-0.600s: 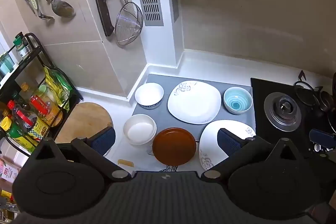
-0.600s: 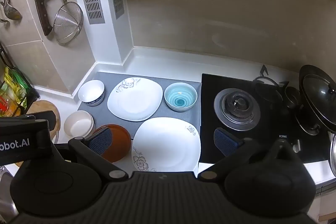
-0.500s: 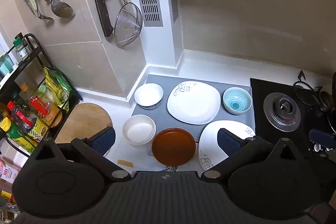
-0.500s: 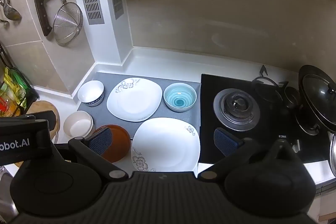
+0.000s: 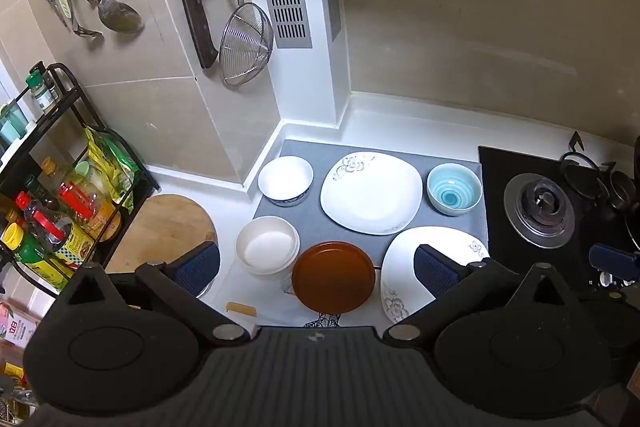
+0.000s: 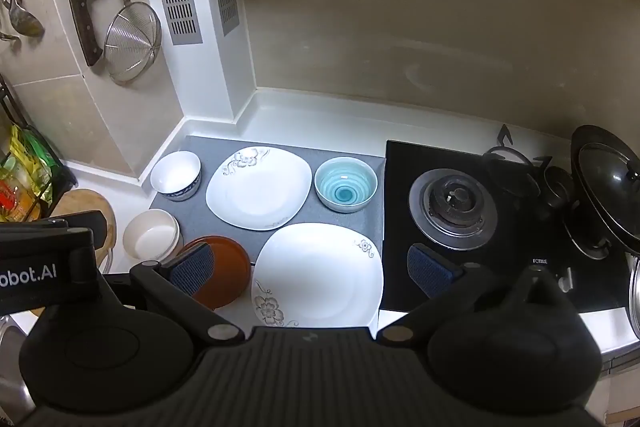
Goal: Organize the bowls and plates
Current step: 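Move both tools toward the large white flower-print plate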
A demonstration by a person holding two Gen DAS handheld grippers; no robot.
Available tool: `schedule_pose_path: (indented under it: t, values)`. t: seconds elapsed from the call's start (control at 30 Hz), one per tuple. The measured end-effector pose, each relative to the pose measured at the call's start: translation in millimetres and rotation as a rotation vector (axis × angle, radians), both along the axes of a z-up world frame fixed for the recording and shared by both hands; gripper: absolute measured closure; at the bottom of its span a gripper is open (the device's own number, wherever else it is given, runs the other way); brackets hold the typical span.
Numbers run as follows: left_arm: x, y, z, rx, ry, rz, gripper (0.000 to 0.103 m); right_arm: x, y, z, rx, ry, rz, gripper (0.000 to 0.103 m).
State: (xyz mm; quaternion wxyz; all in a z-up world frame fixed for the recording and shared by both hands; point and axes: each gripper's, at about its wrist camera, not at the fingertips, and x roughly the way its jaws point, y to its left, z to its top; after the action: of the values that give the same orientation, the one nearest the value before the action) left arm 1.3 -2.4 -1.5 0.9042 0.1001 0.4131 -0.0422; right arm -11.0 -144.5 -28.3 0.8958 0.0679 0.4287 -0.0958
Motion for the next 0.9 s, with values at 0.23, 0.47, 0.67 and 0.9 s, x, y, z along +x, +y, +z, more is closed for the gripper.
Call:
schedule_pose_path:
  t: [0.23, 0.47, 0.67, 0.9]
  values:
    - [-0.3, 1.5, -2.2, -0.002, 0.008, 0.002, 0.0, 0.3, 2.4, -1.9, -0.001, 0.01, -0.004, 0.0]
    - [0.0, 2.1, -2.1, 0.007, 0.014, 0.0, 0.0, -0.8, 0.8, -3.5, 0.006, 0.016, -0.002, 0.0]
    - [0.4, 3.2, -3.9, 0.003, 0.02, 0.003, 0.0, 0.0, 3.5, -4.6, 0.003, 0.023, -0.003, 0.0]
    - [-0.6, 5.9, -6.7, 0.001, 0.026, 0.004, 0.0, -2.3, 4.6, -7.4, 0.004, 0.03, -0.001, 0.0]
